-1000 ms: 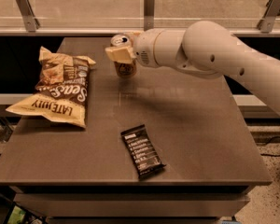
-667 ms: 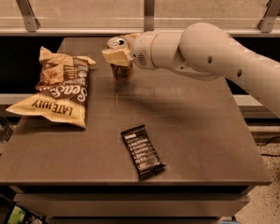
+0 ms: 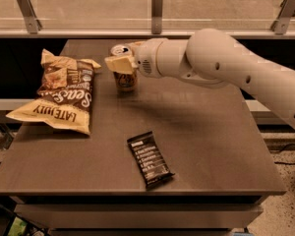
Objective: Move orange can near brown chip bag
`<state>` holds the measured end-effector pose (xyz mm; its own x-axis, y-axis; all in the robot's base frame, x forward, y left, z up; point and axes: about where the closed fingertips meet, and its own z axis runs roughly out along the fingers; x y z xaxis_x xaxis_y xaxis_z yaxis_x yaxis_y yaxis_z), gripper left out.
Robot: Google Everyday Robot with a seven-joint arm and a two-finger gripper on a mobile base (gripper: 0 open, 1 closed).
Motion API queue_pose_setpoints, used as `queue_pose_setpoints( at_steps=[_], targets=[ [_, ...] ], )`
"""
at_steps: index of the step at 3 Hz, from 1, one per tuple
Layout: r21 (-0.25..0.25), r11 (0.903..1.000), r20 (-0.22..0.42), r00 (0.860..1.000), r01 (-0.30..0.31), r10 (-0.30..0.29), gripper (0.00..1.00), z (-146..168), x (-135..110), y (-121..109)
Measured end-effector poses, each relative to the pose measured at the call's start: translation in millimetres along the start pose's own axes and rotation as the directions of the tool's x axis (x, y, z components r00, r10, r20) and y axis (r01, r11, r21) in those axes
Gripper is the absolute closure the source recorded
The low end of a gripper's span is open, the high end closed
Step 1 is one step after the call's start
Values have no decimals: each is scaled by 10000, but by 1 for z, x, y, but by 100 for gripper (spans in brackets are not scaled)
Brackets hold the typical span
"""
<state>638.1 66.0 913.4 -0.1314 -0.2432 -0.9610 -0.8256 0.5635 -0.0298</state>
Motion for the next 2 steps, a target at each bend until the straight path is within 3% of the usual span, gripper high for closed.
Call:
queue_pose_setpoints(
  at_steps=[1, 2],
  targets=[
    [-101, 9995, 91, 9995, -315, 316, 100, 5, 10, 1],
    [-262, 9984, 176, 9986, -496, 500, 83, 10, 19, -1]
  ],
)
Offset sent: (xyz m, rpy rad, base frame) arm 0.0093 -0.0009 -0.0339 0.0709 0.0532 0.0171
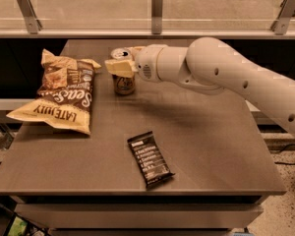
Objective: Move orange can near brown chip bag
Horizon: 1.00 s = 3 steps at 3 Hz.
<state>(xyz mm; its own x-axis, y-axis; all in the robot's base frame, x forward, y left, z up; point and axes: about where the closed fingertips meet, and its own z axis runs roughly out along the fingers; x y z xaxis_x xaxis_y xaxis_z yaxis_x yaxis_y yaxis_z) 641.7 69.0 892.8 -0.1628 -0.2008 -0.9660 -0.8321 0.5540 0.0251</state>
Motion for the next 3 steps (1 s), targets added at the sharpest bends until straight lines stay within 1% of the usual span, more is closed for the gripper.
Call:
queue_pose_setpoints(
  at_steps=[3],
  targets=[
    [-9, 10000, 1, 10000, -8, 8, 13, -1, -3, 0]
  ],
)
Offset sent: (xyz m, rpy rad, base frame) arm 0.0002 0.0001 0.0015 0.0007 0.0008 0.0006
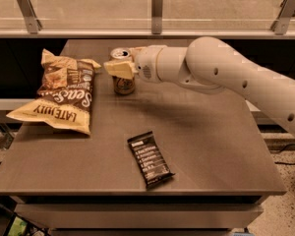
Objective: Move orange can near brown chip bag
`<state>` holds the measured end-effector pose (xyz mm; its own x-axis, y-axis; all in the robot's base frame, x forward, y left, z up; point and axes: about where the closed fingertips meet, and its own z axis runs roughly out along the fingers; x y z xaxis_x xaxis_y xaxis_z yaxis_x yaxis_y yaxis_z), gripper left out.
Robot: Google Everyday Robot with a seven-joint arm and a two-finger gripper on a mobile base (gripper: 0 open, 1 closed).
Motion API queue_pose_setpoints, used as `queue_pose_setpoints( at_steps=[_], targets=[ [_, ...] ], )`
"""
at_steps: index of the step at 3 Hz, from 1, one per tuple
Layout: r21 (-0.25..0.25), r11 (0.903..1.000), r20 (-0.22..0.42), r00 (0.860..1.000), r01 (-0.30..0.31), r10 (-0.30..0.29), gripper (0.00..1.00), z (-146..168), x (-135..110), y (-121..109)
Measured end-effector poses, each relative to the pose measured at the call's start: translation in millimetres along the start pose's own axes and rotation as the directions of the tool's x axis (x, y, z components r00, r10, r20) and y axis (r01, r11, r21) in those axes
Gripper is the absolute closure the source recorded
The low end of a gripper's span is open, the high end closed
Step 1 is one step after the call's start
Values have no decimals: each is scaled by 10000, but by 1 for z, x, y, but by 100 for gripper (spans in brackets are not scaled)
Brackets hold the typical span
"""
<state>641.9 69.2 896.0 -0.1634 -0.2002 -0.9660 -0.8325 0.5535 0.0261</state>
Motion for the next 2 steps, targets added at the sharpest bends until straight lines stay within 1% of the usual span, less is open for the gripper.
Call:
queue_pose_setpoints(
  at_steps=[1, 2],
  targets=[
    [-31, 10000, 1, 10000, 14, -14, 0, 1, -1, 2],
    [-33, 10000, 1, 10000, 15, -15, 0, 1, -1, 2]
  ],
)
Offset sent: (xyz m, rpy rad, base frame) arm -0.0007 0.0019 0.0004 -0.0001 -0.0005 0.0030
